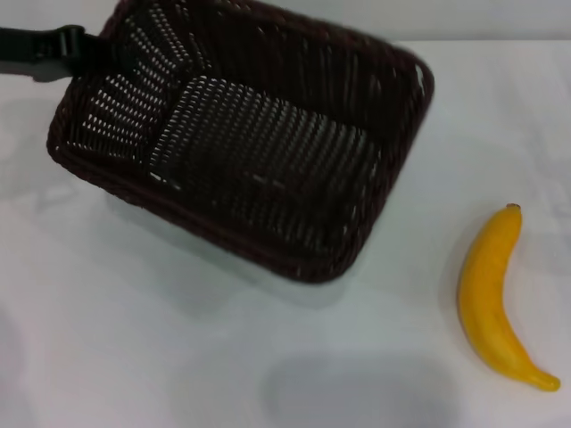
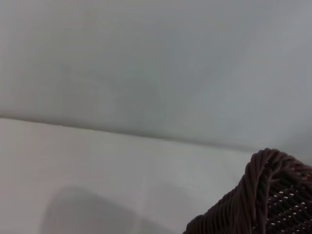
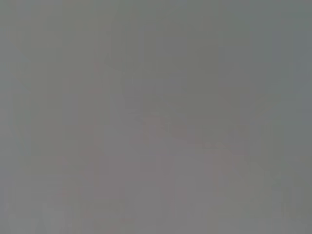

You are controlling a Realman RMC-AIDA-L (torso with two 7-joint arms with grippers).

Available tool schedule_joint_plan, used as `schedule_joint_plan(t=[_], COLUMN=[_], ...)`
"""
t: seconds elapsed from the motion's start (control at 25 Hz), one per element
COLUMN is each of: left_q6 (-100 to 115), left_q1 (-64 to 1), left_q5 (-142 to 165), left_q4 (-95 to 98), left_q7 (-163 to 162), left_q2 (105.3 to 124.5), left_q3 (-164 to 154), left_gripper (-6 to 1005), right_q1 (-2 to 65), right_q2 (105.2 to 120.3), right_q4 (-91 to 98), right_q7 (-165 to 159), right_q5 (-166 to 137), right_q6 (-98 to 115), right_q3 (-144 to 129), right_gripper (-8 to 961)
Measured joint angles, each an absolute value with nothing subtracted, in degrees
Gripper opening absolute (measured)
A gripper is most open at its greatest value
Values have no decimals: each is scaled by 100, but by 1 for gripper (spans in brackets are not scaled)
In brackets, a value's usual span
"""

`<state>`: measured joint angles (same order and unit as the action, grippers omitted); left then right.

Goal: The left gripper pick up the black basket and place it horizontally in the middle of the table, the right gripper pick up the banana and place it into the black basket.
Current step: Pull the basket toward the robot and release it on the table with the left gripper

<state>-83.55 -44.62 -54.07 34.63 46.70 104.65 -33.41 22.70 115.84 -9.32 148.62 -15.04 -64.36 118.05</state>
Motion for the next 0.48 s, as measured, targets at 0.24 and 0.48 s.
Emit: schedule_joint_plan(t=[0.24, 0.48], left_q6=[-7792, -7106], left_q1=[-4054, -3690], left_q5=[-5621, -5797], left_q4=[3404, 3414], left_q7=[4444, 4214], left_q2=[10830, 11271], left_q3=[-2984, -2971], left_gripper=[189, 193], right_q1=[2403, 2620], right_q2=[11575, 11552], right_q4=[-950, -967], right_q7=[14867, 14902], right_q5=[-1495, -1494], right_q6=[-6383, -6113], right_q3=[11813, 11813], right_gripper=[859, 859])
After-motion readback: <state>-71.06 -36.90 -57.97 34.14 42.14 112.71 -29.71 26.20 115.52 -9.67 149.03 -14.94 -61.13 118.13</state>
